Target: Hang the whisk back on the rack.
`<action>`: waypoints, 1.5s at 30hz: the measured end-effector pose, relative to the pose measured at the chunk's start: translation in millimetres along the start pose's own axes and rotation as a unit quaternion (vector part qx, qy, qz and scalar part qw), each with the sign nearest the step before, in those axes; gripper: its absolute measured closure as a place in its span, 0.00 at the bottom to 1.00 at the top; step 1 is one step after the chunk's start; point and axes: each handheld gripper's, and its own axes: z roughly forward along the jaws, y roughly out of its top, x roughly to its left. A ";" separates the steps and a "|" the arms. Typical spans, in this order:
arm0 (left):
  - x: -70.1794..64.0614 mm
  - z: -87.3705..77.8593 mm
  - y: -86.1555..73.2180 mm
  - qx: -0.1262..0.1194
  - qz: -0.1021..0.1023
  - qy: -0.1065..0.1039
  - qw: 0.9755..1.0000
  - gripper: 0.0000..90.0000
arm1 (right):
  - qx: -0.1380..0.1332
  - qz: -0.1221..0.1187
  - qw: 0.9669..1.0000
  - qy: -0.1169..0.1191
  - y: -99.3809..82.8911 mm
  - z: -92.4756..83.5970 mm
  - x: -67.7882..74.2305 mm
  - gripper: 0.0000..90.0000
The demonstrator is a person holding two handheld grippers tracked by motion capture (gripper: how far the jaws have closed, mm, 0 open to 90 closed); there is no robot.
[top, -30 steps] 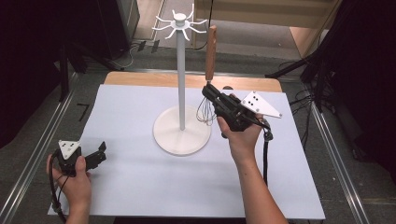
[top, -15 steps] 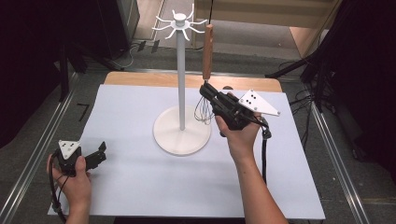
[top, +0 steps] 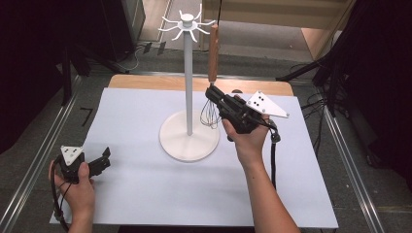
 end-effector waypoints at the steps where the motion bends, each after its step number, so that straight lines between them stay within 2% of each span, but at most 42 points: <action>1: 0.0 0.0 0.0 0.000 0.000 0.000 1.000 0.09 | 0.000 0.000 1.000 0.000 -0.1 0.5 0.0 0.94; 45: -0.2 -0.2 0.1 0.002 0.001 0.000 1.000 0.09 | 0.002 -0.011 1.000 0.000 -2.5 18.2 0.7 0.94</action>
